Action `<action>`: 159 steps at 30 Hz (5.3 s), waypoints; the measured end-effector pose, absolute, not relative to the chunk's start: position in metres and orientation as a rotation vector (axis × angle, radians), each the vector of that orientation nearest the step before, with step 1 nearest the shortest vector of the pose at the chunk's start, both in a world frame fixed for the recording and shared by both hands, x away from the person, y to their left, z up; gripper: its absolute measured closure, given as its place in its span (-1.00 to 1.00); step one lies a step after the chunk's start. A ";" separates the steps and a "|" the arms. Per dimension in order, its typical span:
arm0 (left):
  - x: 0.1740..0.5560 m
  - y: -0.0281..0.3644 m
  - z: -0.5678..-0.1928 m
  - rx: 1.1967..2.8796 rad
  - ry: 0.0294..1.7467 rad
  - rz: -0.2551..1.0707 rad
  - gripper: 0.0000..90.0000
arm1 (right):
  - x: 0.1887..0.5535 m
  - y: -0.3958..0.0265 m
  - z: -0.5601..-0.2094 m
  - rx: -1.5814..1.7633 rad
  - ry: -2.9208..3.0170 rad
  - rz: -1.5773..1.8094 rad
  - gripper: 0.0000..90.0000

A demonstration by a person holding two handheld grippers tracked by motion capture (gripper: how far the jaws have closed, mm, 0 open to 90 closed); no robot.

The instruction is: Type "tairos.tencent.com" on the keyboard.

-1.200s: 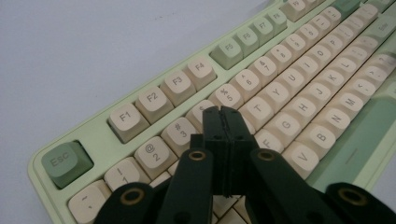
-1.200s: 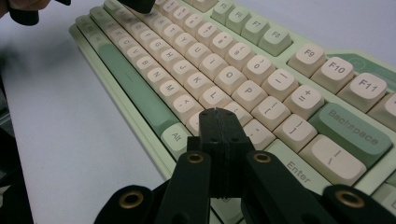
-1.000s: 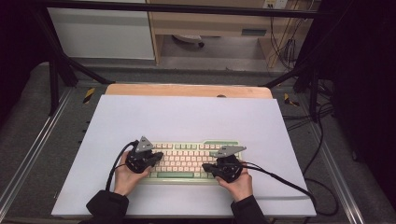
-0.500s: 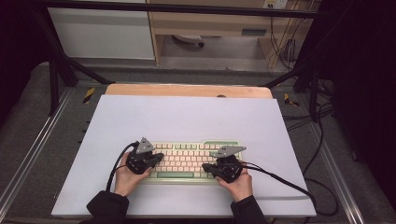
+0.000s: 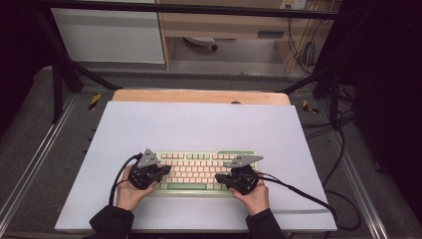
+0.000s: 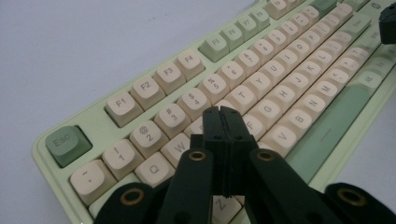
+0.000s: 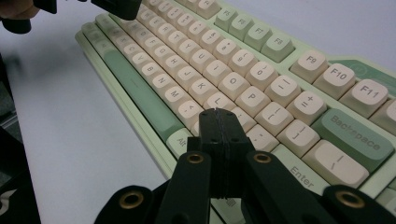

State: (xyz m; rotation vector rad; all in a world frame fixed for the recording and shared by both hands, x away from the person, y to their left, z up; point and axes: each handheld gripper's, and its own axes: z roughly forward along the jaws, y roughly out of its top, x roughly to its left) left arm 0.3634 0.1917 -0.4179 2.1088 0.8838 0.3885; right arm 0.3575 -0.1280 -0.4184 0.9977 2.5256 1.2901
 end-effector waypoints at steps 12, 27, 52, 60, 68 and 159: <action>0.353 0.206 -0.417 2.093 0.892 0.386 0.99 | 0.359 -0.116 -0.412 0.969 2.528 1.302 1.00; 0.345 0.224 -0.420 2.075 0.912 0.385 0.99 | 0.367 -0.081 -0.416 0.936 2.559 1.313 1.00; 0.346 0.228 -0.421 2.066 0.923 0.381 0.99 | 0.370 -0.055 -0.433 0.914 2.598 1.306 1.00; 0.346 0.228 -0.421 2.068 0.922 0.381 0.99 | 0.370 -0.054 -0.435 0.908 2.603 1.295 1.00; 0.346 0.228 -0.420 2.064 0.919 0.381 0.99 | 0.368 -0.057 -0.430 0.897 2.595 1.310 1.00; 0.377 0.147 -0.424 2.145 0.843 0.386 0.99 | 0.356 -0.128 -0.421 0.978 2.528 1.289 1.00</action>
